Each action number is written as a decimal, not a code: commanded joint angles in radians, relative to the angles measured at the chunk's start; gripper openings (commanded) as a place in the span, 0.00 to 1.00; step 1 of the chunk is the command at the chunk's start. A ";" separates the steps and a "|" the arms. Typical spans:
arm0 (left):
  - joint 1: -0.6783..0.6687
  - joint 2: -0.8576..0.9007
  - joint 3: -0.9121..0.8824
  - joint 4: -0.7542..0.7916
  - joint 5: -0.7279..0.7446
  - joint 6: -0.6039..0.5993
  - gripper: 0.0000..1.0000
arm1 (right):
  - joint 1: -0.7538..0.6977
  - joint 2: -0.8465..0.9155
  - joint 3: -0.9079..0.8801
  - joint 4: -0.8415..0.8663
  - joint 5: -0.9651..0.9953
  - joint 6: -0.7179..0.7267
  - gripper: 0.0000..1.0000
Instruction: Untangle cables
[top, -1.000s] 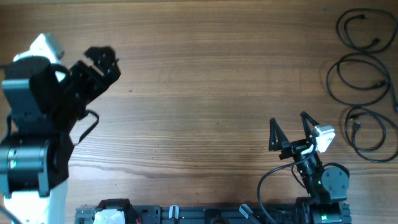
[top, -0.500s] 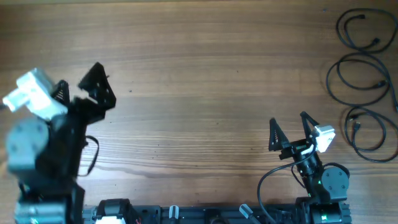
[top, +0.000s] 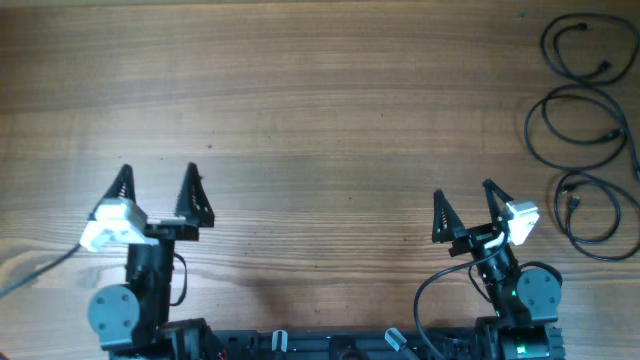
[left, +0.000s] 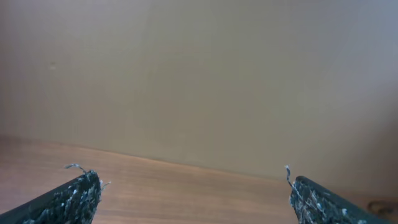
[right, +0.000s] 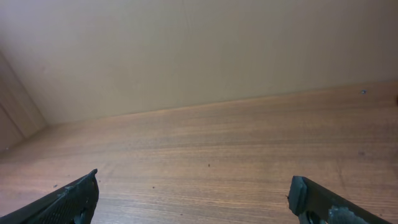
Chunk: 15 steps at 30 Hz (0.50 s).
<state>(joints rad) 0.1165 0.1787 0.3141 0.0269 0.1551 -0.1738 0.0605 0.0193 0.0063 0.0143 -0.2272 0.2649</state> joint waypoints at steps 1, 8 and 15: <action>0.006 -0.089 -0.111 0.008 0.014 0.116 1.00 | 0.005 -0.012 -0.001 0.003 -0.001 0.008 1.00; 0.006 -0.175 -0.247 0.025 0.005 0.114 1.00 | 0.005 -0.012 -0.001 0.003 -0.001 0.008 1.00; 0.003 -0.175 -0.309 -0.038 0.004 0.114 1.00 | 0.005 -0.012 -0.001 0.003 -0.001 0.008 1.00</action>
<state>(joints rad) 0.1173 0.0154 0.0395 0.0364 0.1555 -0.0830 0.0605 0.0193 0.0063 0.0143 -0.2272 0.2649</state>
